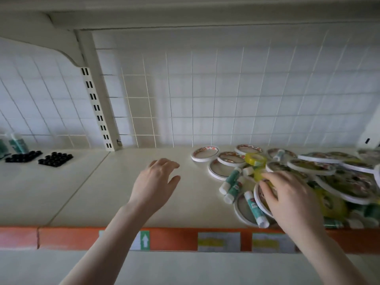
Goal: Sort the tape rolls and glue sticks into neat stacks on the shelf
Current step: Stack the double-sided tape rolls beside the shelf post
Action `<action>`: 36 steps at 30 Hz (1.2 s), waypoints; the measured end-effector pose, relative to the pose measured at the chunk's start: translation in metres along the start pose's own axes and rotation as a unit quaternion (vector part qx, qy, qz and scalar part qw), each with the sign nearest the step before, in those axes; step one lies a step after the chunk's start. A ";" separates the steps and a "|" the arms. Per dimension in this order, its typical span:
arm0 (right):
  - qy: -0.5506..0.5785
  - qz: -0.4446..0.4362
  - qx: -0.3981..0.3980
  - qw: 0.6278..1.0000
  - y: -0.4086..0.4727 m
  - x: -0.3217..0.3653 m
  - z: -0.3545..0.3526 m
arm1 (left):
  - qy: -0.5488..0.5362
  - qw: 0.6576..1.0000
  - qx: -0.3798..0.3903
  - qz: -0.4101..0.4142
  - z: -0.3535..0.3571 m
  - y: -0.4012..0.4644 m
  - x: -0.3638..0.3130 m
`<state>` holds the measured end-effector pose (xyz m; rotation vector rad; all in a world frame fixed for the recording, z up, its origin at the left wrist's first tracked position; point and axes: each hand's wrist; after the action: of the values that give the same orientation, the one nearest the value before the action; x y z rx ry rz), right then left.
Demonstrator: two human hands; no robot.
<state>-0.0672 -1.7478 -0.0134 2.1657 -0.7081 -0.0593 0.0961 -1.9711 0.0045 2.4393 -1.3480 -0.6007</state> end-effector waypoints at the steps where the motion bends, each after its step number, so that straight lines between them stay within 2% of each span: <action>1: 0.001 -0.001 0.000 1.000 -0.002 -0.003 -0.001 | 0.005 1.000 0.020 0.008 0.006 0.007 -0.004; 4: -0.003 0.000 0.001 1.000 -0.004 -0.008 -0.004 | 0.021 0.996 0.076 0.033 0.023 0.031 -0.012; 9: -0.014 0.004 0.005 1.000 -0.001 -0.011 -0.002 | 0.026 0.990 0.122 0.067 0.051 0.071 -0.015; 16: -0.024 0.015 0.003 1.000 0.005 -0.008 0.007 | 0.024 0.987 0.131 0.087 0.076 0.090 -0.017; 25: -0.022 0.004 -0.001 1.000 0.014 -0.007 0.019 | 0.033 0.992 0.055 0.109 0.071 0.090 -0.012; 30: -0.007 -0.006 0.017 1.000 0.030 0.000 0.029 | 0.023 0.994 0.040 0.095 0.052 0.085 -0.001; 33: 0.002 -0.017 0.042 0.999 0.046 0.008 0.036 | 0.023 0.997 0.024 0.073 0.039 0.077 0.010; 36: -0.001 -0.018 0.107 0.994 0.064 0.013 0.047 | 0.031 0.998 0.014 0.055 0.029 0.063 0.025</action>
<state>-0.0990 -1.8189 0.0057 2.3843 -0.7039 -0.0047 0.0482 -2.0265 0.0015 2.3669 -1.4625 -0.4794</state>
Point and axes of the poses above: each hand's wrist, its own y-axis towards the middle knuckle, its own z-axis out of the palm, x = y × z, and after that the axes turned 6 degrees about y, right-handed
